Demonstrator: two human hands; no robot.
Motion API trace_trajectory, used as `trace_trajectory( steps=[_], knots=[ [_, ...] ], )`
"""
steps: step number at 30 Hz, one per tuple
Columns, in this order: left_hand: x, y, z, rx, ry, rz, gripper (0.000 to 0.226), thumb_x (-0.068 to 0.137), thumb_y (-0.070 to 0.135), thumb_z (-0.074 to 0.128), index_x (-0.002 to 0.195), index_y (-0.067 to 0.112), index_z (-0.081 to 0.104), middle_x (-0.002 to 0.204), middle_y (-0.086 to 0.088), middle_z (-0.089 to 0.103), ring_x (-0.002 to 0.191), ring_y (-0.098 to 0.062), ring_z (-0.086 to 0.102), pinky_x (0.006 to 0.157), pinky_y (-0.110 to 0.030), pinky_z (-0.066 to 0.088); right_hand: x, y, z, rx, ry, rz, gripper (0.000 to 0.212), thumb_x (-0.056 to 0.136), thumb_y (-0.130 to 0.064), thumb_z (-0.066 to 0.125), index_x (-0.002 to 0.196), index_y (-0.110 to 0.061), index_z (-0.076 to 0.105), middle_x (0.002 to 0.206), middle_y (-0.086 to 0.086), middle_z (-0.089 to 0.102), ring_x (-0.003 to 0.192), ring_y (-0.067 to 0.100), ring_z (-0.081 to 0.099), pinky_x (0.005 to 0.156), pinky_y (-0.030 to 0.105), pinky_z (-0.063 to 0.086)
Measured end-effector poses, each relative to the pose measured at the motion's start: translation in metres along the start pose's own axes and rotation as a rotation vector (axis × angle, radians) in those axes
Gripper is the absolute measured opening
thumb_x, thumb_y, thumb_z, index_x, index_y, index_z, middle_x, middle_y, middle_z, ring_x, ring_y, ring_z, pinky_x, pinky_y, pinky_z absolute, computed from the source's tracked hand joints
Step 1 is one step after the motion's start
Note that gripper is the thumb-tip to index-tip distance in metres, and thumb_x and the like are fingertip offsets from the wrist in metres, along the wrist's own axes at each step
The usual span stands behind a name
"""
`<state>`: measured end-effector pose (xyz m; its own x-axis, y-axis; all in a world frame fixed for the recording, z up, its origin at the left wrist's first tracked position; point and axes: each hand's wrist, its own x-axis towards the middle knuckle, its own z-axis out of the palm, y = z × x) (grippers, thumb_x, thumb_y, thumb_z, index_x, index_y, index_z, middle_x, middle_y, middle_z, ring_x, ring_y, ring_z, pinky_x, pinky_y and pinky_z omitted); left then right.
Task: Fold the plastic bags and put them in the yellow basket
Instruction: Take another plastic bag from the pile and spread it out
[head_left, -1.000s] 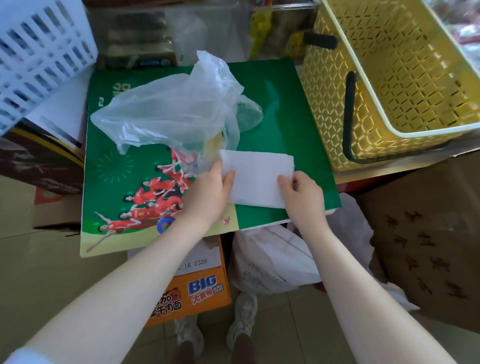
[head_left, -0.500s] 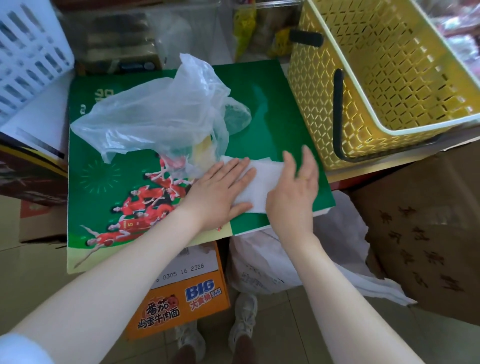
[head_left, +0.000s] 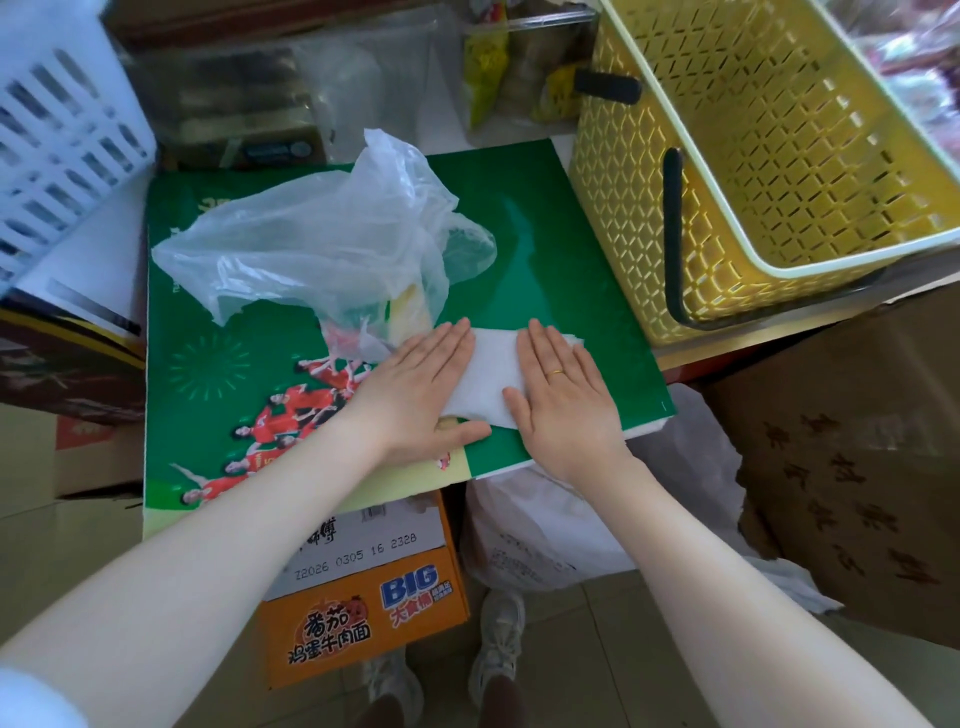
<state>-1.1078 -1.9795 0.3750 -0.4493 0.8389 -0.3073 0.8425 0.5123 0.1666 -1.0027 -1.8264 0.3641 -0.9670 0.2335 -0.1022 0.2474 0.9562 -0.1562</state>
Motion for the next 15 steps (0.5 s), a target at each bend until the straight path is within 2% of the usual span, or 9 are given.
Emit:
trace_trajectory(
  steps=[2, 4, 6, 8, 10, 13, 15],
  knots=[
    [0.001, 0.005, -0.005, 0.009, 0.012, -0.04, 0.102, 0.066, 0.074, -0.005, 0.146, 0.011, -0.011, 0.155, -0.005, -0.016, 0.142, -0.015, -0.011, 0.112, -0.027, -0.011, -0.002, 0.003, 0.001, -0.031, 0.011, 0.035, 0.064, 0.091, -0.039, 0.022, 0.139, 0.0, 0.039, 0.145, 0.017, 0.04, 0.134, 0.031, 0.039, 0.111, 0.04, 0.023],
    [0.007, 0.016, -0.012, 0.035, 0.103, -0.089, 0.087, 0.08, 0.067, 0.0, 0.147, 0.011, -0.007, 0.156, -0.006, -0.009, 0.143, -0.016, -0.006, 0.112, -0.028, -0.008, -0.002, 0.003, 0.0, -0.042, 0.027, 0.058, 0.062, 0.09, -0.037, 0.026, 0.136, 0.0, 0.044, 0.141, 0.02, 0.044, 0.129, 0.034, 0.044, 0.106, 0.046, 0.029],
    [0.015, 0.033, -0.017, 0.031, 0.165, -0.042, 0.065, 0.097, 0.047, 0.015, 0.147, 0.014, -0.007, 0.156, -0.004, -0.01, 0.143, -0.017, -0.008, 0.112, -0.029, -0.01, -0.002, 0.002, -0.002, -0.024, -0.004, 0.044, 0.067, 0.089, -0.04, 0.017, 0.142, -0.003, 0.034, 0.149, 0.02, 0.032, 0.137, 0.035, 0.032, 0.111, 0.042, 0.017],
    [0.021, 0.042, -0.012, 0.009, 0.146, 0.053, 0.058, 0.099, 0.039, 0.015, 0.147, 0.015, -0.006, 0.156, -0.002, -0.01, 0.143, -0.016, -0.008, 0.111, -0.028, -0.013, -0.001, 0.006, -0.002, -0.028, -0.053, 0.024, 0.074, 0.085, -0.043, 0.004, 0.148, -0.006, 0.017, 0.156, 0.016, 0.013, 0.144, 0.031, 0.014, 0.113, 0.037, 0.003],
    [0.019, 0.039, -0.002, -0.014, 0.158, 0.072, 0.063, 0.092, 0.043, 0.003, 0.147, 0.013, 0.0, 0.156, -0.004, -0.001, 0.143, -0.017, -0.002, 0.109, -0.026, -0.014, -0.003, 0.009, -0.002, -0.031, -0.027, 0.014, 0.069, 0.089, -0.04, 0.012, 0.144, -0.002, 0.027, 0.152, 0.019, 0.025, 0.14, 0.032, 0.026, 0.113, 0.041, 0.013],
    [0.012, 0.031, 0.005, -0.001, 0.161, 0.042, 0.069, 0.088, 0.044, 0.004, 0.146, 0.009, 0.013, 0.154, -0.006, 0.012, 0.142, -0.021, 0.011, 0.109, -0.027, -0.01, -0.006, 0.017, 0.001, -0.051, 0.035, 0.009, 0.06, 0.091, -0.035, 0.027, 0.135, 0.003, 0.044, 0.141, 0.02, 0.044, 0.129, 0.032, 0.045, 0.104, 0.05, 0.034],
    [0.009, 0.031, 0.006, 0.024, 0.141, 0.001, 0.075, 0.083, 0.05, -0.003, 0.147, 0.012, 0.004, 0.155, -0.004, 0.003, 0.143, -0.018, 0.003, 0.108, -0.027, -0.014, -0.01, 0.024, -0.002, -0.069, 0.034, 0.002, 0.059, 0.092, -0.035, 0.027, 0.134, 0.002, 0.046, 0.14, 0.018, 0.046, 0.128, 0.031, 0.047, 0.103, 0.049, 0.037]
  ],
)
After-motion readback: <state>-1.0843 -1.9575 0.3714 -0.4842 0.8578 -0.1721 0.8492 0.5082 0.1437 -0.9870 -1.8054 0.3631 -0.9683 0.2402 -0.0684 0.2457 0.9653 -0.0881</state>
